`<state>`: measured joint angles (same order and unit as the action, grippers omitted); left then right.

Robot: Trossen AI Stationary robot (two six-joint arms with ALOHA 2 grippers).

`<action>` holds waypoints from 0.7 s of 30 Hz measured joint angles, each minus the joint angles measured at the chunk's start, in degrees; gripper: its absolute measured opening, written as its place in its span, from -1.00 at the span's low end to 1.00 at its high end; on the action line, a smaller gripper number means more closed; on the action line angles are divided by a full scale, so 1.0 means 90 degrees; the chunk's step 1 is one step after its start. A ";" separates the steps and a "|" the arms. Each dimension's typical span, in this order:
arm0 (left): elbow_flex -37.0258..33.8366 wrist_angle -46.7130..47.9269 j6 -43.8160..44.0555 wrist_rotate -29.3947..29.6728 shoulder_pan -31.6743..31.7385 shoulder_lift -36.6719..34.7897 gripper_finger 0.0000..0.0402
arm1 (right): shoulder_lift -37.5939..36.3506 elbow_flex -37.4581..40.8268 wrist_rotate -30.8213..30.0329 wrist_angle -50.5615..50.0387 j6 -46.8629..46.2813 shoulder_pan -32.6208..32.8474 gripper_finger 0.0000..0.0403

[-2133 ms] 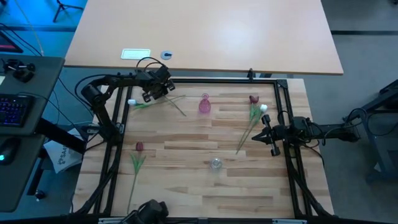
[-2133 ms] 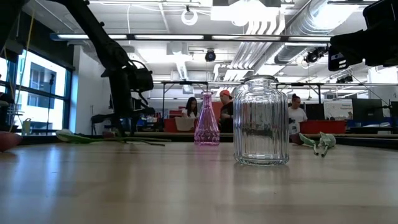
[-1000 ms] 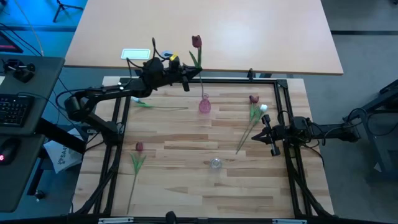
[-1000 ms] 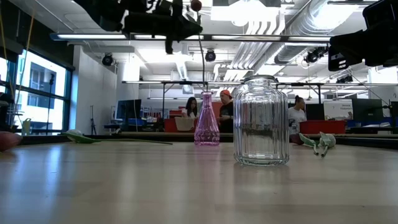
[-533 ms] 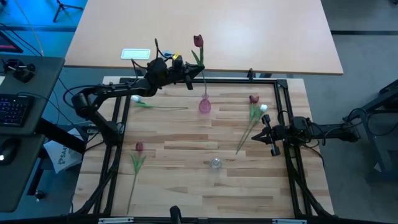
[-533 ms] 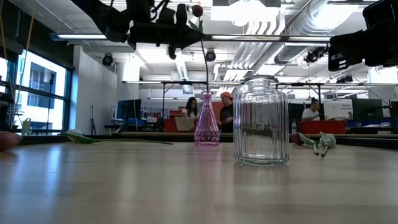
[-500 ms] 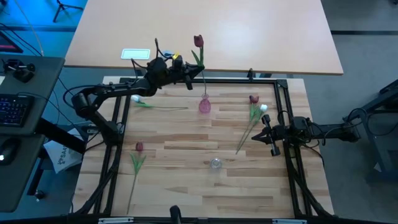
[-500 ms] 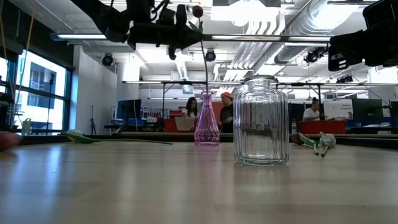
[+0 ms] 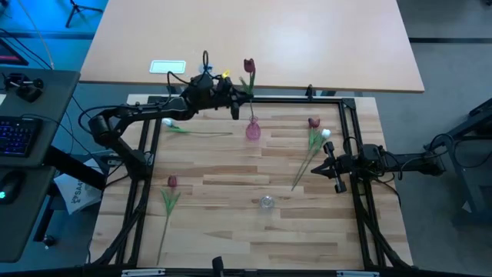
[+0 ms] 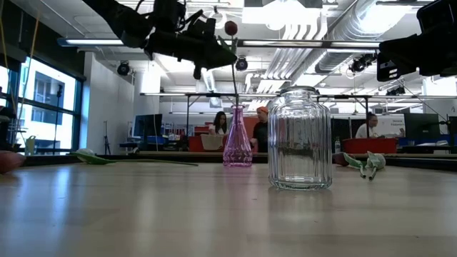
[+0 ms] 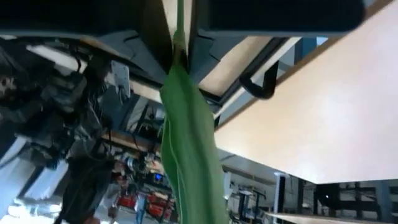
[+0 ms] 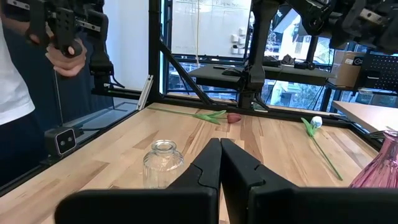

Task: Sort flowers into vase by color
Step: Put the top left red flower into the pink vase, then put the bottom red flower into the pink vase

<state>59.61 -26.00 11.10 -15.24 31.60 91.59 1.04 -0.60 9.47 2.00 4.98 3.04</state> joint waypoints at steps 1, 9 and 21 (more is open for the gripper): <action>0.0000 0.0000 -0.0006 0.0001 0.0000 0.0000 -0.74 | 0.0000 -0.0001 0.0000 0.0000 0.0001 0.0001 -1.00; 0.0000 0.0916 0.0346 -0.0207 -0.0030 -0.0150 -0.25 | 0.0000 -0.0002 -0.0002 0.0000 0.0001 0.0001 -1.00; 0.0000 0.3438 0.0276 -0.0450 0.0036 -0.1319 0.08 | 0.0000 0.0000 -0.0005 0.0000 0.0001 -0.0001 -1.00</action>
<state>59.61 4.94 13.58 -19.29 31.92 79.72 1.04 -0.60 9.43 2.00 4.99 3.03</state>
